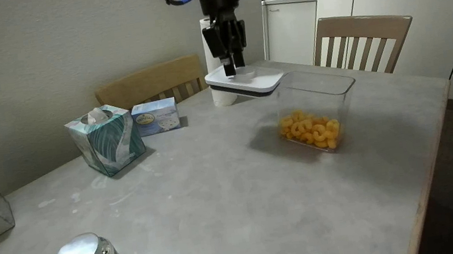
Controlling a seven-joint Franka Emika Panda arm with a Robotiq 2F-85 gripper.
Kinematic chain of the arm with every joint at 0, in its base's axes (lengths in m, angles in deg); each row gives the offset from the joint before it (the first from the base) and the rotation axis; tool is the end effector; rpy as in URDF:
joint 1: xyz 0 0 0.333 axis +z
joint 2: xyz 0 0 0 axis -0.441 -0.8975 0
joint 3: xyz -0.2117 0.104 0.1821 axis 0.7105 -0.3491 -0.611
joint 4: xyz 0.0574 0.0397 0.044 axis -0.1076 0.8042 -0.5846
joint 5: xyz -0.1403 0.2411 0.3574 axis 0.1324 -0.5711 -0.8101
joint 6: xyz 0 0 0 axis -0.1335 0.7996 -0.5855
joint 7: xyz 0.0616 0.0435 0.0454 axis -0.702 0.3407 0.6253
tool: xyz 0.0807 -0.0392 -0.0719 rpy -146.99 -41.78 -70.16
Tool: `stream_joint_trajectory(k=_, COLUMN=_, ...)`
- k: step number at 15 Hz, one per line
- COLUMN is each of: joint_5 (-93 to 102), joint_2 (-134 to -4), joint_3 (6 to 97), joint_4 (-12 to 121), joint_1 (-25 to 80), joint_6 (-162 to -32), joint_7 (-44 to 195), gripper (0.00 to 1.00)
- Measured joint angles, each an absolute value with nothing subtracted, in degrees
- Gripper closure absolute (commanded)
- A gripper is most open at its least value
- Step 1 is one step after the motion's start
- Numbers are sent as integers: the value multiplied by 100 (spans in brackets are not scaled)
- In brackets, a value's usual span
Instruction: Press the button atop the lid and then put the lid on the table
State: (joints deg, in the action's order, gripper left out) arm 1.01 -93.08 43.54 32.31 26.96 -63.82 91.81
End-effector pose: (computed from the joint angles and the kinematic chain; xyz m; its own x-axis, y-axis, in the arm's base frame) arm 0.7681 0.0546 0.2948 0.9490 0.2752 -0.1537 0.2643 -0.9605 -0.0877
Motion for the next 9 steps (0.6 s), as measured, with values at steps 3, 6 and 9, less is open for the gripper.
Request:
stream_joint_trajectory(k=3, joint_5=53, joint_2=-9356, joint_3=4282, joint_4=3279, joint_1=2926, joint_6=-6396, joint_7=8880, gripper=76)
stream_joint_trajectory(k=6, joint_5=38, joint_2=-9358, joint_3=4185, joint_4=3444, joint_1=3218, joint_6=-6426, joint_7=8532, gripper=76)
stream_joint_trajectory(k=9, joint_5=38, joint_2=-9347, joint_3=4174, joint_4=3876, joint_1=3482, joint_6=-6627, joint_7=8291, gripper=76)
